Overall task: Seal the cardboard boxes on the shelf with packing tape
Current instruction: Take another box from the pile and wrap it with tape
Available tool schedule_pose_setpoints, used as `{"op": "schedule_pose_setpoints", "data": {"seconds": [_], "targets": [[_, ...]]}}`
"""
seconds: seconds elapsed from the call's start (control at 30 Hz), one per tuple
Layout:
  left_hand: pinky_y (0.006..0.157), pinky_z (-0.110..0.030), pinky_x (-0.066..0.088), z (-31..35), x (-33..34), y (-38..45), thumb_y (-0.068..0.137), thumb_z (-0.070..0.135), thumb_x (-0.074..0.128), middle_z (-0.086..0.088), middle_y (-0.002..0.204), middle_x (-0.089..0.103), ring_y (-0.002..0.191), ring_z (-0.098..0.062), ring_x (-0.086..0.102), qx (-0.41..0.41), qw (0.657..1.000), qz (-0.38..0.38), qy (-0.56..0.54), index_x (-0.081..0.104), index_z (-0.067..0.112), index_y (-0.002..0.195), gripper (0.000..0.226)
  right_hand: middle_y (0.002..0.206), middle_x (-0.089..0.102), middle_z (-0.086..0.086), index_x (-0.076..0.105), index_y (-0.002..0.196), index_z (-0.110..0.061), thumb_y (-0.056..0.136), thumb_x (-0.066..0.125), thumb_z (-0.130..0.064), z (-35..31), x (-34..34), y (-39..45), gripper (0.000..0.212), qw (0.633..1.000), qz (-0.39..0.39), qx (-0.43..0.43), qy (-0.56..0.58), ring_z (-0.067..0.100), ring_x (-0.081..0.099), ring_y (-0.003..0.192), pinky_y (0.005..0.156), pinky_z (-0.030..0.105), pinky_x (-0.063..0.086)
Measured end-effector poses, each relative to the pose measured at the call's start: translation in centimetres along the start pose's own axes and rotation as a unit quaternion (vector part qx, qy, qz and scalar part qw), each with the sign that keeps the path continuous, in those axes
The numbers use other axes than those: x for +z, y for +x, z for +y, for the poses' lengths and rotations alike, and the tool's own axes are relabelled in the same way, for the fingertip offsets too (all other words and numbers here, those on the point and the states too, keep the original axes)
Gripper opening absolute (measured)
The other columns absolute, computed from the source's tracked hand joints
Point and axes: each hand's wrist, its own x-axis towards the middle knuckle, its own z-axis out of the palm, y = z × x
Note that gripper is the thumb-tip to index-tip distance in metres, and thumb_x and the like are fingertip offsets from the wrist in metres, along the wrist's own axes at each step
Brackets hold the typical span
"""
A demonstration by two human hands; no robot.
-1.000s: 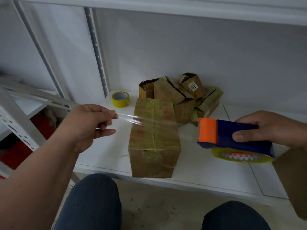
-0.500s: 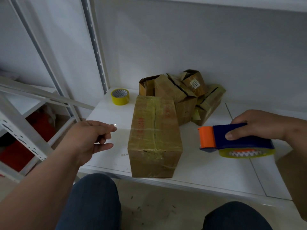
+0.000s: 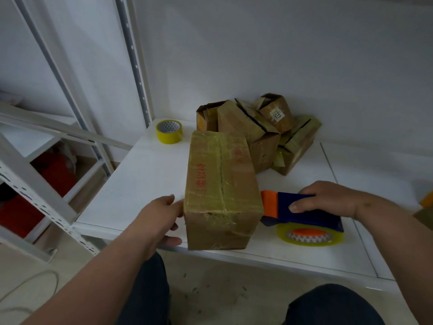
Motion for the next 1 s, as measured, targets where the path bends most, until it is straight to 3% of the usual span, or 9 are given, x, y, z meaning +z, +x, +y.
{"op": "schedule_pose_setpoints", "data": {"seconds": [0.1, 0.17, 0.23, 0.3, 0.37, 0.47, 0.73, 0.83, 1.0], "targets": [[0.059, -0.030, 0.058, -0.4, -0.2, 0.8, 0.097, 0.029, 0.049, 0.004, 0.132, 0.054, 0.100, -0.015, 0.055, 0.011, 0.994, -0.028, 0.106, 0.035, 0.039, 0.148, 0.053, 0.079, 0.074, 0.000, 0.074, 0.084, -0.016, 0.044, 0.070, -0.066, 0.8, 0.6, 0.0, 0.064, 0.999, 0.001, -0.009, 0.036, 0.013, 0.069, 0.069, 0.063, 0.023, 0.050], [0.079, -0.035, 0.057, -0.7, -0.3, 1.4, 0.097, 0.025, 0.048, 0.006, 0.138, 0.052, 0.112, -0.017, 0.056, 0.072, 0.990, -0.010, 0.119, 0.035, 0.040, 0.148, 0.055, 0.081, 0.075, 0.000, 0.075, 0.086, -0.017, 0.038, 0.067, -0.070, 1.0, 1.0, 0.0, 0.071, 0.999, 0.003, -0.019, 0.048, 0.013, 0.070, 0.070, 0.066, 0.024, 0.052], [0.105, -0.041, 0.044, 0.3, -0.4, 1.7, 0.097, 0.028, 0.049, 0.009, 0.141, 0.050, 0.126, -0.017, 0.050, 0.171, 0.980, 0.069, 0.071, 0.039, 0.037, 0.146, 0.051, 0.082, 0.075, 0.001, 0.074, 0.087, -0.017, 0.039, 0.065, -0.073, 1.1, 1.3, 0.0, 0.074, 0.998, 0.005, -0.034, 0.050, 0.014, 0.070, 0.072, 0.068, 0.026, 0.052], [0.110, -0.031, 0.032, 2.4, 0.0, 0.4, 0.101, 0.036, 0.042, 0.021, 0.132, 0.048, 0.123, -0.001, 0.041, 0.290, 0.946, 0.101, 0.104, 0.037, 0.042, 0.143, 0.042, 0.081, 0.074, 0.001, 0.074, 0.086, -0.016, 0.040, 0.063, -0.075, 1.0, 1.4, 0.1, 0.075, 0.998, 0.008, -0.048, 0.043, 0.012, 0.069, 0.070, 0.066, 0.024, 0.051], [0.114, -0.035, 0.027, 4.1, 1.1, -0.6, 0.096, 0.061, 0.027, 0.017, 0.143, 0.043, 0.133, -0.004, 0.033, 0.371, 0.884, 0.056, 0.280, 0.034, 0.042, 0.145, 0.053, 0.079, 0.073, 0.000, 0.073, 0.082, -0.018, 0.042, 0.062, -0.076, 0.8, 1.4, 0.2, 0.072, 0.998, 0.011, -0.059, 0.034, 0.011, 0.068, 0.068, 0.063, 0.022, 0.049], [0.121, -0.051, 0.010, 4.1, 2.8, -1.1, 0.083, 0.078, 0.008, 0.011, 0.163, 0.001, 0.150, -0.016, -0.006, 0.294, 0.797, 0.007, 0.528, 0.007, 0.035, 0.155, 0.084, 0.081, 0.073, -0.001, 0.072, 0.083, -0.019, 0.044, 0.062, -0.079, 0.7, 1.2, 0.1, 0.072, 0.997, 0.017, -0.073, 0.017, 0.012, 0.069, 0.072, 0.066, 0.024, 0.050], [0.122, -0.040, 0.003, 4.1, 3.0, -1.4, 0.080, 0.079, 0.007, 0.012, 0.163, -0.010, 0.148, -0.015, -0.018, 0.274, 0.787, -0.006, 0.552, -0.004, 0.031, 0.155, 0.089, 0.078, 0.064, -0.002, 0.063, 0.074, -0.025, 0.080, 0.056, -0.065, -2.1, -0.4, -0.7, 0.041, 0.988, 0.023, -0.089, -0.123, 0.011, 0.063, 0.074, 0.065, 0.027, 0.048], [0.123, -0.041, 0.003, 4.1, 3.1, -1.5, 0.079, 0.078, 0.003, 0.010, 0.163, -0.011, 0.148, -0.016, -0.019, 0.273, 0.783, -0.007, 0.559, -0.005, 0.030, 0.155, 0.090, 0.079, 0.067, 0.003, 0.065, 0.074, -0.020, 0.082, 0.059, -0.062, -3.4, -1.2, 0.0, 0.043, 0.986, 0.008, -0.072, -0.148, 0.018, 0.065, 0.074, 0.071, 0.035, 0.051], [0.121, -0.040, 0.001, 4.3, 3.1, -1.6, 0.082, 0.077, 0.006, 0.010, 0.163, -0.011, 0.148, -0.017, -0.019, 0.272, 0.780, -0.011, 0.563, -0.005, 0.029, 0.155, 0.088, 0.066, 0.065, 0.001, 0.069, 0.069, -0.013, 0.074, 0.068, -0.055, -3.5, -1.7, 0.9, 0.043, 0.998, -0.029, -0.004, -0.055, 0.014, 0.059, 0.061, 0.070, 0.029, 0.045]]}}
